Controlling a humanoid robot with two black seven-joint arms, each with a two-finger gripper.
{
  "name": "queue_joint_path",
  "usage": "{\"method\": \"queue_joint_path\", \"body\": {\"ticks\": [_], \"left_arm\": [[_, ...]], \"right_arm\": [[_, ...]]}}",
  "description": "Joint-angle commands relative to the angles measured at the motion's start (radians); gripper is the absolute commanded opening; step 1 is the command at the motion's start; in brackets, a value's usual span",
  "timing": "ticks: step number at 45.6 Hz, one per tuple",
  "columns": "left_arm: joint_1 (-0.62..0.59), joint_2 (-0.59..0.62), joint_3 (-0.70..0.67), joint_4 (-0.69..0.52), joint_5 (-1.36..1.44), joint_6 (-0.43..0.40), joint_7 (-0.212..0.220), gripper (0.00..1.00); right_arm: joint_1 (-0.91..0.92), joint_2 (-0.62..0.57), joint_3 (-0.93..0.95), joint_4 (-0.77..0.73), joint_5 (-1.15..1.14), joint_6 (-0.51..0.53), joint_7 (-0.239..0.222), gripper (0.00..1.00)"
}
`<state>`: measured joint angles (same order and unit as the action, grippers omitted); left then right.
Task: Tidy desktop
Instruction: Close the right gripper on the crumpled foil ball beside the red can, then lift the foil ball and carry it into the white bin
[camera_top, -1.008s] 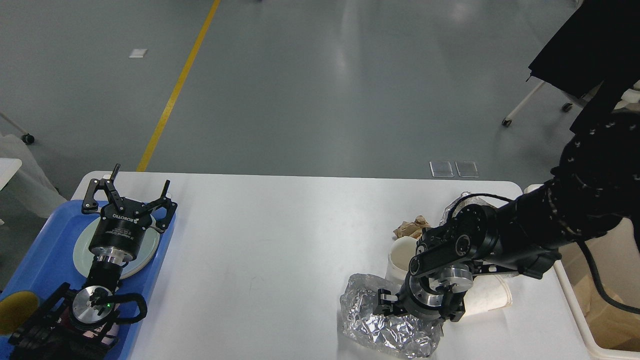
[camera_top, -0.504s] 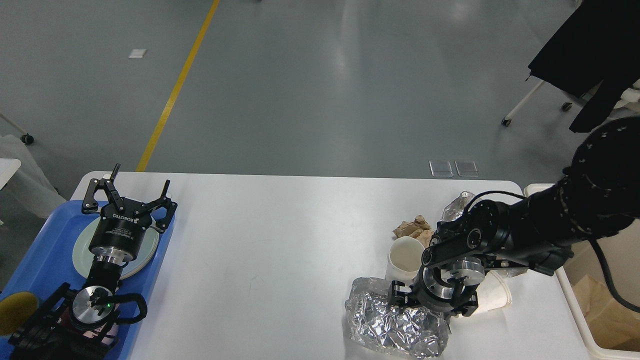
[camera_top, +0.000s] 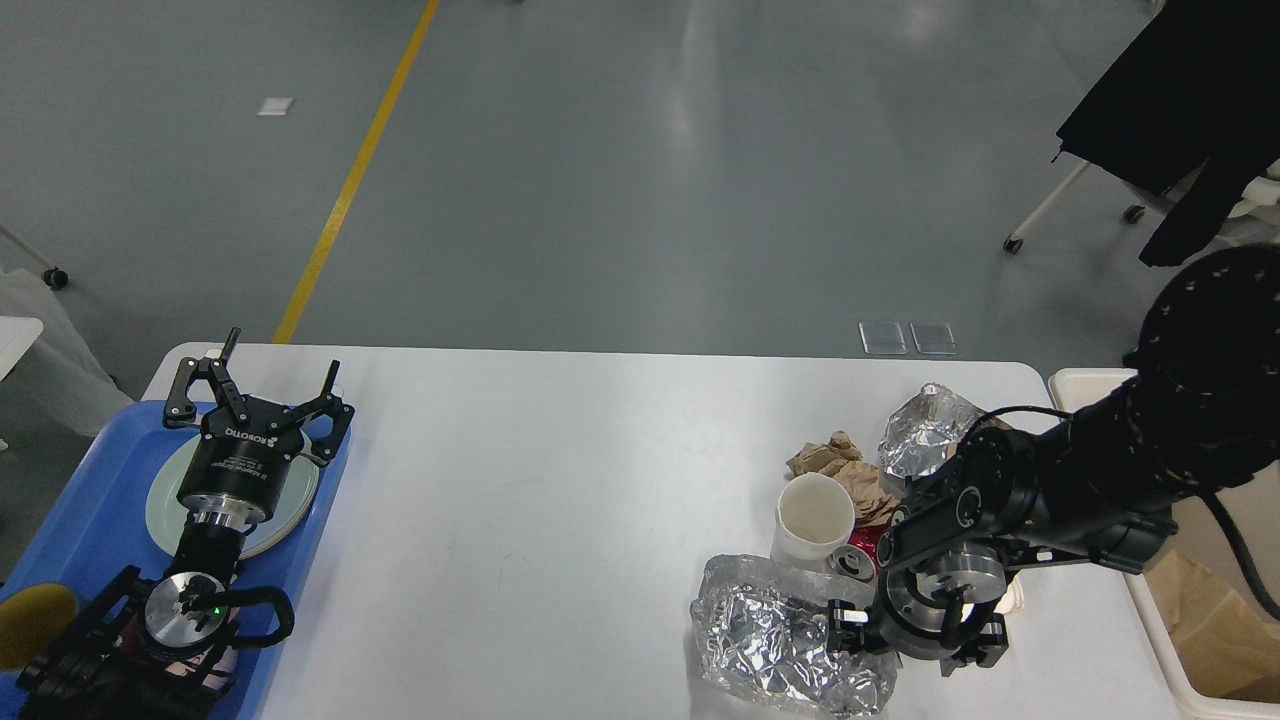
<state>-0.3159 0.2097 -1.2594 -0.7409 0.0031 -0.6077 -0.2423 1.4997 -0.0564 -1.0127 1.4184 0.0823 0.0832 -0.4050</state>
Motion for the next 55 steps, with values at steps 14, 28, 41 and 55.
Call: {"method": "queue_joint_path", "body": {"ticks": [14,28,41,55], "left_arm": [[0.0,-0.001,0.0,0.0,0.0,0.0,0.0,0.97],[0.001,0.0,0.0,0.0,0.0,0.002,0.0,0.97],[0.0,0.0,0.0,0.0,0.0,0.0,0.0,0.97],[0.0,0.0,0.0,0.0,0.0,0.0,0.0,0.97]], "right_arm": [[-0.068,0.016,0.002,-0.073,0.011,-0.014,0.002,0.39],[-0.098,0.038,0.006,-0.101,0.019,-0.017,0.005,0.18],[-0.102,0.039,0.013,-0.099,0.02,-0.022,0.006,0.0],[-0.061,0.039,0.016,-0.046,0.02,-0.013,0.006,0.0]]}}
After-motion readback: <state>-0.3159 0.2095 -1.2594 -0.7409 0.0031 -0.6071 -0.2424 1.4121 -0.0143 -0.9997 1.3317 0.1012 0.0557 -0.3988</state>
